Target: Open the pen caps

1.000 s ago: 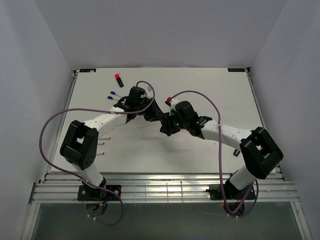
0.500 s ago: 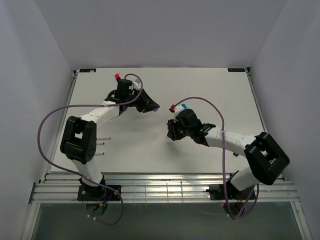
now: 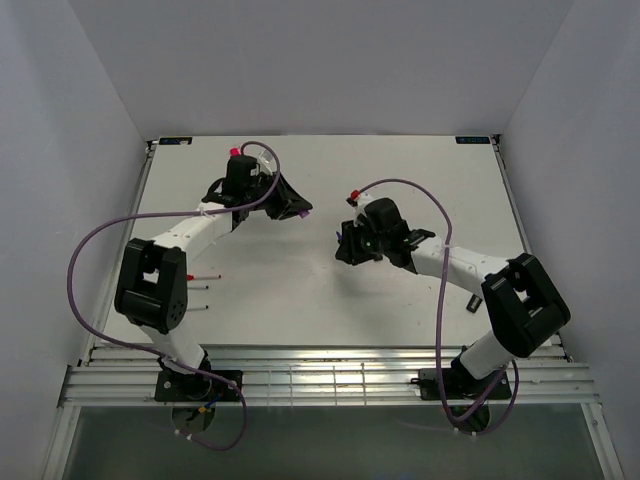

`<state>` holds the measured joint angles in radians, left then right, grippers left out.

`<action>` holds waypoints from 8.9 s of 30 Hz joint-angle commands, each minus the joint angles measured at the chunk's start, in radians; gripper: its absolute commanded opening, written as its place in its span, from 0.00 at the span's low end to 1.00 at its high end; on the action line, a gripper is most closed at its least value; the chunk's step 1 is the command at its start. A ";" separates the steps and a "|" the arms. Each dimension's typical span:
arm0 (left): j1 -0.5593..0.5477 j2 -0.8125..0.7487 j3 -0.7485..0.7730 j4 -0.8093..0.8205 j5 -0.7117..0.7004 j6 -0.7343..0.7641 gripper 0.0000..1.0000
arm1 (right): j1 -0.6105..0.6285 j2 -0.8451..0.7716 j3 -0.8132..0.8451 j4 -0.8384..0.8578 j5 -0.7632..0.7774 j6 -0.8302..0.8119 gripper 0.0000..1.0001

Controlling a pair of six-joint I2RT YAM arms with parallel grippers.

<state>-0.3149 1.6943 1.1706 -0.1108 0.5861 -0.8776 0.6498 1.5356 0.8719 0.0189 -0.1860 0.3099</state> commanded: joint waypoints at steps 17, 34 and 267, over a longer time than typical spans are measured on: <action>-0.128 0.431 0.474 -0.188 -0.085 0.117 0.01 | -0.001 0.239 0.153 -0.134 0.344 -0.089 0.11; -0.138 0.674 0.664 -0.145 0.009 0.072 0.11 | -0.033 0.267 0.173 -0.125 0.332 -0.089 0.34; -0.021 -0.067 -0.127 0.258 -0.048 -0.064 0.00 | 0.010 0.023 -0.060 0.256 -0.495 0.189 0.08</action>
<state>-0.3321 1.6932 1.0534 0.0853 0.5785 -0.9432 0.6739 1.5600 0.8288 0.1795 -0.5579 0.4534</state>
